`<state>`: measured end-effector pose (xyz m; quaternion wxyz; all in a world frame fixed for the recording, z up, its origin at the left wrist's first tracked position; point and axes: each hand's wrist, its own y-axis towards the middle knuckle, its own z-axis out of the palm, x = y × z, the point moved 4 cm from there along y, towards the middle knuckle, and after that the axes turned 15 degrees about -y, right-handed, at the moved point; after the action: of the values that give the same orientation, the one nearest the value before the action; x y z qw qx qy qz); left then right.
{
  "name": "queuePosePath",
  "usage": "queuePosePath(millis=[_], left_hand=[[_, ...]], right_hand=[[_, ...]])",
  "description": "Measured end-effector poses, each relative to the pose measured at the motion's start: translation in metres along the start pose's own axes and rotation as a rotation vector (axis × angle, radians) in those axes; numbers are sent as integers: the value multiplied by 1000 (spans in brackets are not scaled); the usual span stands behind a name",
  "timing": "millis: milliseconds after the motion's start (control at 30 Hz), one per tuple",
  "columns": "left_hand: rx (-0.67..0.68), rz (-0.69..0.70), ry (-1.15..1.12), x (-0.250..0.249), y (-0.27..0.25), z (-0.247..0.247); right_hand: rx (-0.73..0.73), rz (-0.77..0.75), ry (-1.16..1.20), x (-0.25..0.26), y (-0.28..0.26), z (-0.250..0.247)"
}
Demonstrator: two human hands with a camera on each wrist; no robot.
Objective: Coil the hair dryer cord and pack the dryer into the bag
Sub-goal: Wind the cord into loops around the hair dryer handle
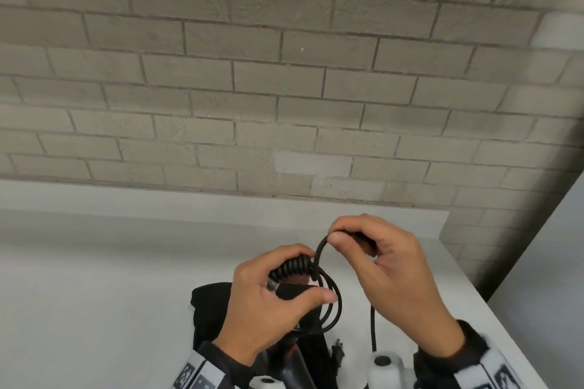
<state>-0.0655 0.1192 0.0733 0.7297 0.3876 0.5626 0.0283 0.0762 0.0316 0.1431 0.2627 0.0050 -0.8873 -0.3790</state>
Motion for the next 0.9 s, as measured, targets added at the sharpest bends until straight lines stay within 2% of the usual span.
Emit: queuePosePath(millis=[100,233,400,500,633,767,900], left_hand=[[-5,27,2,0,0,-2],[-38,69,-29,-2,-2,-3],[-134,124,-53,-7,-3,-4],[-198,123,-36,-7,-3,-4],[-277,49,-28,-3,-3,-4],[-273,-94,-88,0,1,-1],[-245,-267,-210,1,5,2]], right_hand=[[32,153,133,-8,6,15],[-12,363,347,-22,-7,37],[-9,514,389,-25,-41,60],[101,522,520,-17,-61,70],[234,530,479,-10,-71,71],[296,474,419,-12,-63,63],[285,419,343,-18,-54,56]])
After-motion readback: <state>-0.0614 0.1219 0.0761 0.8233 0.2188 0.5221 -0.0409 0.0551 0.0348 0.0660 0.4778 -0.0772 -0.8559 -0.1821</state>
